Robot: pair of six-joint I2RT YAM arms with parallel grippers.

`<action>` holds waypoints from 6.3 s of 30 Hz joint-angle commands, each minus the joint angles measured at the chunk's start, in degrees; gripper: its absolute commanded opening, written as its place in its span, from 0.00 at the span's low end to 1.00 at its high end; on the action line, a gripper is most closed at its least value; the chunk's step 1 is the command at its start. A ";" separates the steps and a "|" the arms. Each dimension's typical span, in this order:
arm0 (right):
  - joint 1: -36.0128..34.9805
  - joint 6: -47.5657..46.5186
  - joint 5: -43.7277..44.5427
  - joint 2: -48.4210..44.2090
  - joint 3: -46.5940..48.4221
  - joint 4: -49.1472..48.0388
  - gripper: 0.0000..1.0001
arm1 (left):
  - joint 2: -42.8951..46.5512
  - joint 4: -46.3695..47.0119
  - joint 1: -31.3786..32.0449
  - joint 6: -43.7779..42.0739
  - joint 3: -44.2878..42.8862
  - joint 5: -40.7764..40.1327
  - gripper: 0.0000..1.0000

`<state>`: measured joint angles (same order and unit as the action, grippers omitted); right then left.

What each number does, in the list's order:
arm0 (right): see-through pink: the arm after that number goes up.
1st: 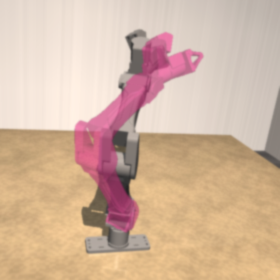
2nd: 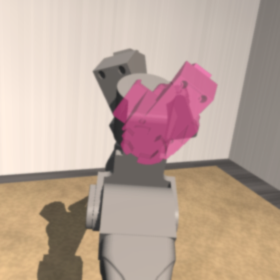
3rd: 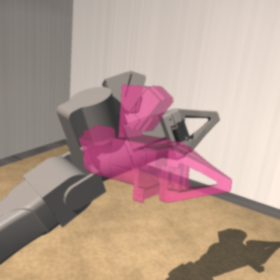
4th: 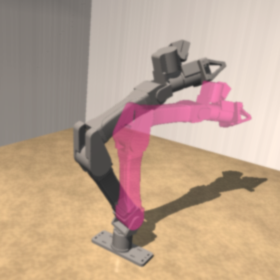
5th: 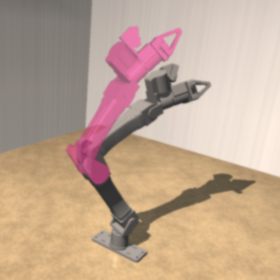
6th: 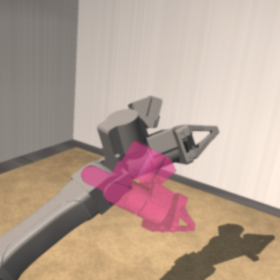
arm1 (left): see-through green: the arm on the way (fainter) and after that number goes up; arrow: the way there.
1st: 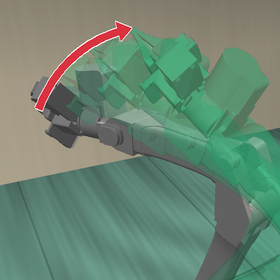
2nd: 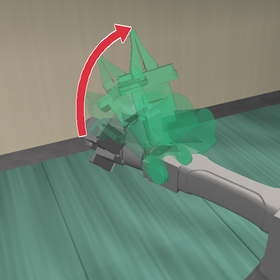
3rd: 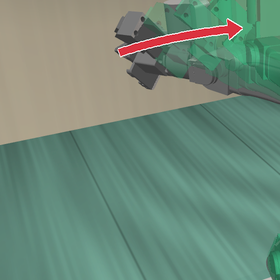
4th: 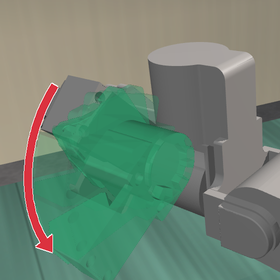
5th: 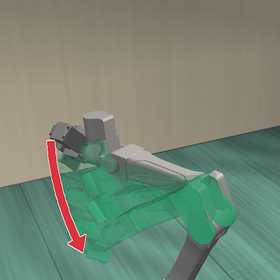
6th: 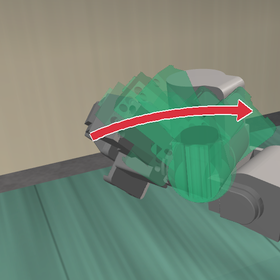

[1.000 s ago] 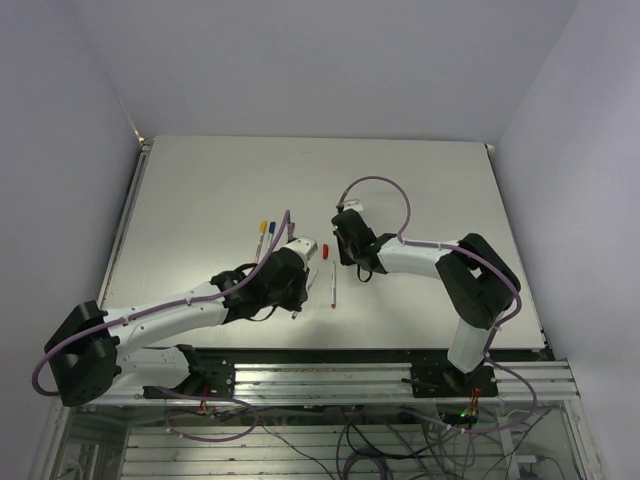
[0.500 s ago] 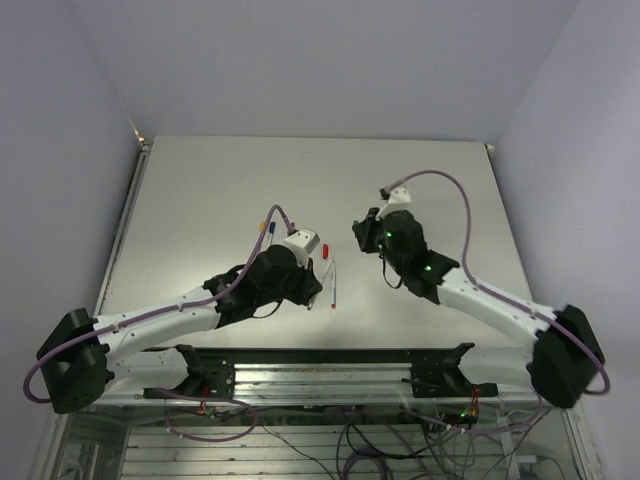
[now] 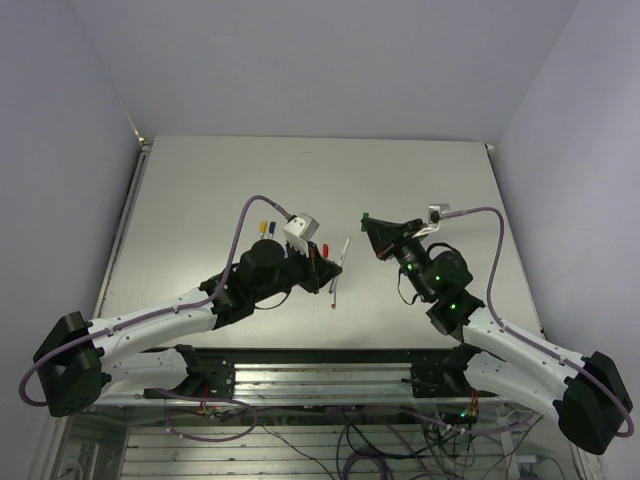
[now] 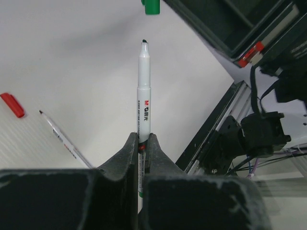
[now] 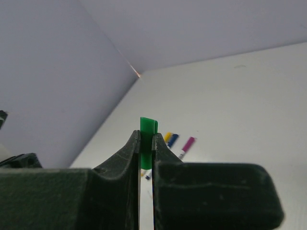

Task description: Insert the pens into the pen caps

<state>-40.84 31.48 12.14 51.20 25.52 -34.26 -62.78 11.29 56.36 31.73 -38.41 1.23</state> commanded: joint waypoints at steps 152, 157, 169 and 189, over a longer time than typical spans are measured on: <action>-11.49 1.56 34.12 -2.13 8.55 29.30 0.66 | -35.53 -11.34 -18.45 -9.21 -17.03 -9.76 0.11; -11.40 1.91 33.68 -1.58 8.02 29.61 0.63 | -40.36 -12.80 -19.05 -9.82 -20.39 -8.47 0.11; -11.47 0.72 33.26 1.65 8.58 28.88 0.62 | -44.10 -14.71 -19.18 -9.26 -22.92 -7.58 0.34; -9.65 3.76 37.86 3.17 10.16 31.64 0.63 | -28.29 -13.05 -14.68 -7.04 -16.81 -7.48 0.46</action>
<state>-51.88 32.42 46.94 54.59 34.48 -4.56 -91.20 -2.63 38.50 23.11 -58.52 -7.05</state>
